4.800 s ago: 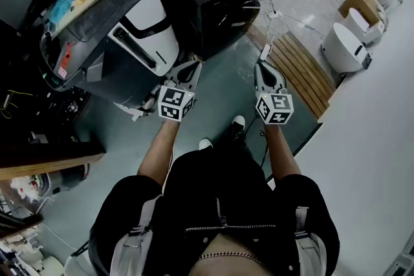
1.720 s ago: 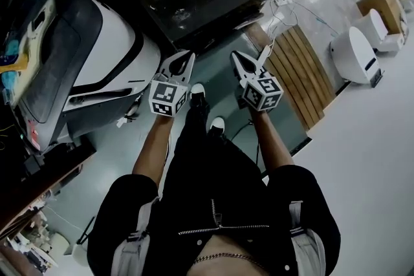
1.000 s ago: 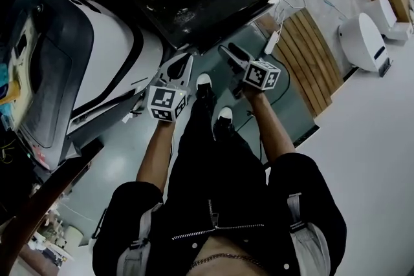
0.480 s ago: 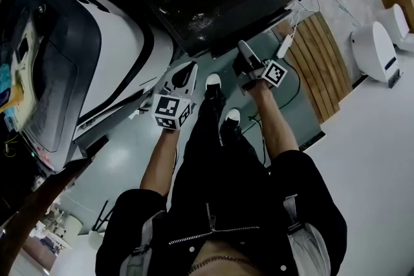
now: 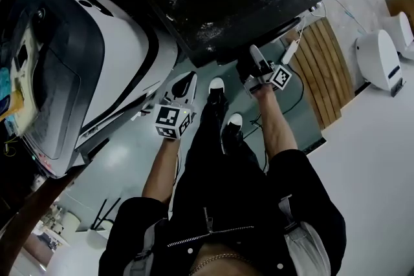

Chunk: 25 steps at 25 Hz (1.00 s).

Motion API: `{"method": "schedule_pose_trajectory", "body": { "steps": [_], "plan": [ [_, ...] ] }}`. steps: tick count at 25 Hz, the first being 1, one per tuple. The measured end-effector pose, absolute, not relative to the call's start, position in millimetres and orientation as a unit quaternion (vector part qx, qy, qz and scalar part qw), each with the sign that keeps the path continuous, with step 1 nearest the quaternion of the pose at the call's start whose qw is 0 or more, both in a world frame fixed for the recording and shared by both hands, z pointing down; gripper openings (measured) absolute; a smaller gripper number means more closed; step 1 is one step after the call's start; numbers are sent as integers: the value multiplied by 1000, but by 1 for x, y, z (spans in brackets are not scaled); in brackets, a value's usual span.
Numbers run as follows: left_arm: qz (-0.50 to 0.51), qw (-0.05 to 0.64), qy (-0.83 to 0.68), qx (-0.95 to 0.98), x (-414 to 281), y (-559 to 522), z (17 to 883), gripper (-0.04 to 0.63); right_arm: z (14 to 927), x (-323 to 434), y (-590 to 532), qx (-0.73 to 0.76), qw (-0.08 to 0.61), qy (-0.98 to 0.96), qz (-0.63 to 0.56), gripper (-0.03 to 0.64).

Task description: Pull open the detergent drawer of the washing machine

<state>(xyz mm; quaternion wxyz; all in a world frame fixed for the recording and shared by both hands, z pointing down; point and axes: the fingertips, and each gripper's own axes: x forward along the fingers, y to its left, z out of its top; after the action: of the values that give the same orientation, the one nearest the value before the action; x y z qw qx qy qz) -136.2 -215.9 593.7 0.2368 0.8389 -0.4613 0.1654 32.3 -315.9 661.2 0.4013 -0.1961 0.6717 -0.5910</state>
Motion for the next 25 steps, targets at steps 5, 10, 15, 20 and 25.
{"method": "schedule_pose_trajectory", "body": {
  "steps": [5, 10, 15, 20, 25],
  "plan": [
    [170, 242, -464, 835, -145, -218, 599, 20, 665, 28, -315, -177, 402, 676, -592, 324],
    [174, 249, -466, 831, -151, -217, 604, 21, 657, 18, -315, -145, 419, 673, -592, 334],
    [174, 251, -462, 833, -152, -215, 607, 21, 658, 19, -315, -141, 413, 680, -589, 319],
    [180, 248, -464, 831, -158, -213, 607, 21, 658, 20, -315, -157, 417, 672, -592, 319],
    [182, 250, -481, 820, -175, -215, 606, 21, 658, 20, -313, -162, 412, 676, -589, 313]
  ]
}}
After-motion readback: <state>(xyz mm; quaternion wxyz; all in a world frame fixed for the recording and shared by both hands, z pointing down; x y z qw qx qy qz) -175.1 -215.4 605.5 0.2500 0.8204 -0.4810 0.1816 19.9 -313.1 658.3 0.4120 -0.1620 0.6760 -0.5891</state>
